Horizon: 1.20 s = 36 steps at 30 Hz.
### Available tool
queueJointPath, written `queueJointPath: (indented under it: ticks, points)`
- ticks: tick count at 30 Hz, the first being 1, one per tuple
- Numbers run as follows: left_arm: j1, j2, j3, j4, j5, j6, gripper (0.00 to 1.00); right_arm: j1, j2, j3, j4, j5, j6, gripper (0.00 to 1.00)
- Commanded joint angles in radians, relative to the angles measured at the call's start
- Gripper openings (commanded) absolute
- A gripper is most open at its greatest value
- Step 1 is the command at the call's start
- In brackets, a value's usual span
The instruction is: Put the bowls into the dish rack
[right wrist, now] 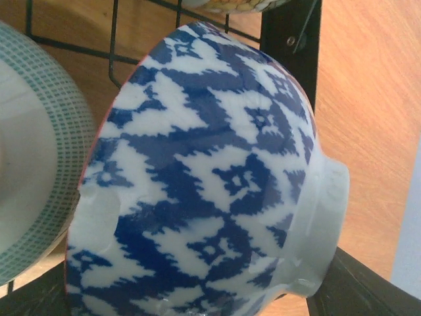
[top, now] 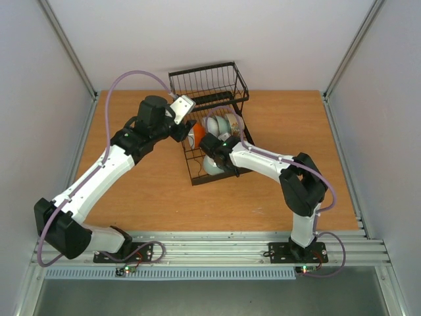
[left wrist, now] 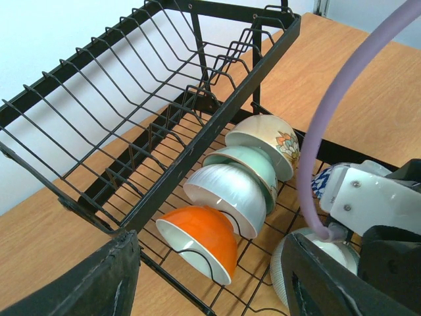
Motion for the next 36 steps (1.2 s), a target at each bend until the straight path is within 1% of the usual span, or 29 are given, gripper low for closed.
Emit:
queueJointPath:
  ticks: [1,3,5,8,10,13,15,18,19,20,22,24,31,36]
  points:
    - [0.004,0.003,0.019,0.005,-0.002,0.004,0.60,-0.009,0.047,0.049,-0.031,0.056,-0.002,0.01]
    - [0.004,0.002,0.016,0.006,-0.002,0.003,0.60,-0.009,0.077,0.061,-0.044,0.055,-0.002,0.02]
    - [0.004,0.002,0.013,0.006,0.001,0.003,0.60,-0.010,0.100,0.074,-0.058,0.060,0.001,0.04]
    - [0.004,0.005,0.013,0.007,0.003,0.004,0.60,-0.013,0.131,0.089,-0.078,0.067,0.009,0.13]
    - [0.004,0.006,0.014,0.006,0.005,0.003,0.60,-0.013,0.150,0.098,-0.088,0.073,0.016,0.16]
    - [0.004,0.005,0.016,0.002,0.006,0.003,0.60,-0.017,0.169,0.109,-0.102,0.080,0.030,0.24]
    - [0.005,0.006,0.016,0.000,0.006,0.003,0.60,-0.017,0.178,0.113,-0.108,0.083,0.036,0.33]
    - [0.004,0.005,0.016,0.000,0.006,0.003,0.61,-0.018,0.187,0.117,-0.119,0.093,0.051,0.51]
    - [0.004,0.006,0.017,-0.001,0.006,0.004,0.61,-0.018,0.188,0.116,-0.119,0.094,0.054,0.57]
    - [0.004,0.007,0.017,-0.001,0.006,0.004,0.61,-0.017,0.187,0.114,-0.117,0.093,0.054,0.68]
    - [0.004,0.009,0.017,0.000,0.007,0.005,0.61,-0.018,0.183,0.108,-0.108,0.086,0.052,0.85]
    - [0.004,0.011,0.017,-0.002,0.010,0.005,0.61,-0.018,0.173,0.100,-0.094,0.075,0.048,0.98]
    - [0.004,0.010,0.014,0.000,0.009,0.009,0.61,-0.017,0.151,0.081,-0.055,0.037,0.035,0.99]
    - [0.004,0.011,0.014,0.000,0.000,0.011,0.61,-0.013,0.088,0.052,-0.013,-0.045,0.019,0.99]
